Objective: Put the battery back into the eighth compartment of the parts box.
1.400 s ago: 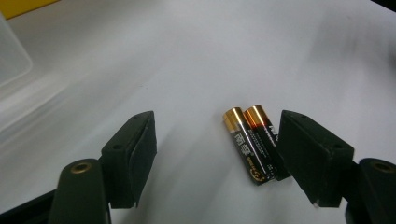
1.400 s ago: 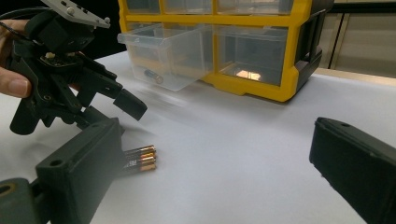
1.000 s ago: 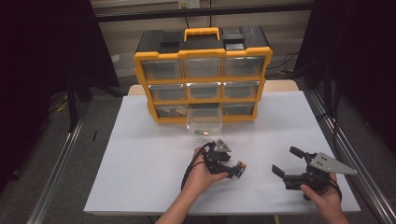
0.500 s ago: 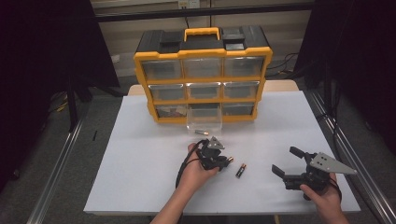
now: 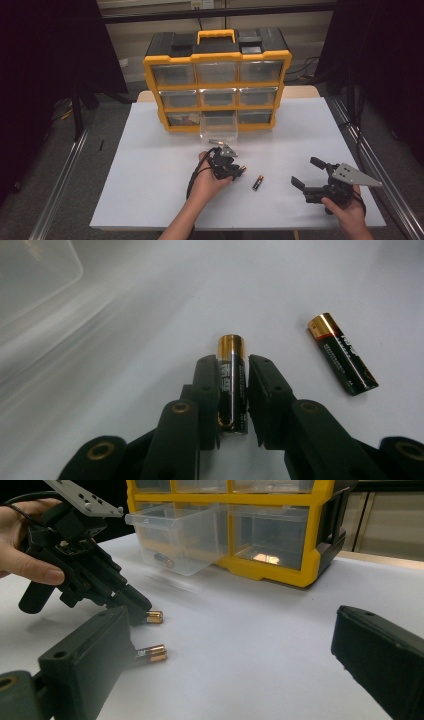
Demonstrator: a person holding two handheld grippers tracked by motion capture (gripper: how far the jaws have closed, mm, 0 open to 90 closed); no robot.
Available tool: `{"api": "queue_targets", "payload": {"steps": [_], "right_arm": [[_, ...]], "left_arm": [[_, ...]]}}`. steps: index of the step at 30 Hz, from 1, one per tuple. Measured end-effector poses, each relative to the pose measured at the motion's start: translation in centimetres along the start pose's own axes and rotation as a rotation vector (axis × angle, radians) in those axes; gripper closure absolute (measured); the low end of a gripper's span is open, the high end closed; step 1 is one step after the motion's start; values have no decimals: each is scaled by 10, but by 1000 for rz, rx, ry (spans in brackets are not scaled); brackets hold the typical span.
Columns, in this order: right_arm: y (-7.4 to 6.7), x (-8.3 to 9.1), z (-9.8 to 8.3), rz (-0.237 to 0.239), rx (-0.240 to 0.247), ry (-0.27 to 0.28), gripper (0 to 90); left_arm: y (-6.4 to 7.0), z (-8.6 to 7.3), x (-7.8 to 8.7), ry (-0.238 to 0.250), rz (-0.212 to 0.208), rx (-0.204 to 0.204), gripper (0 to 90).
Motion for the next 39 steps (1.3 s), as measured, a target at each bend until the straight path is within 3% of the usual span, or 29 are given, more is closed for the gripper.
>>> {"api": "queue_targets", "payload": {"steps": [5,6,10,12,14,15,23,27,30,32,39], "right_arm": [[0,0,1,-3,1,3,23],[-1,0,1,-2,2,2,23],[-1,0,1,-1,2,4,23],[0,1,1,-3,-1,5,22],[0,1,1,-4,-4,3,23],[1,2,1,-5,-4,3,23],[0,2,1,-6,-12,12,22],[0,1,1,-6,-14,10,22],[0,2,1,-6,-9,10,22],[-1,1,1,-5,-9,11,22],[0,1,1,-4,4,5,21]], "left_arm": [[1,1,-1,-1,13,24,770],[0,2,-1,-9,12,14,772],[0,4,-1,-24,6,50,774],[-1,4,-1,-15,-3,46,774],[-5,4,2,-47,-20,18,773],[-4,5,2,-34,-19,52,773],[-10,13,16,-30,-49,55,774],[-15,17,24,-18,-46,70,773],[-19,20,32,-35,-49,78,773],[-21,22,36,-33,-38,63,774],[-28,31,49,-33,-38,71,773]]}}
Point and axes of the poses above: each handheld gripper's, and its own axes: x roughly backward along the jaws, z roughly out of its top, y roughly to its right, the point moved 3 cm from there along -x, roughly forward along the jaws, and after that the axes turned 9 degrees about z, right-handed, at the moved point
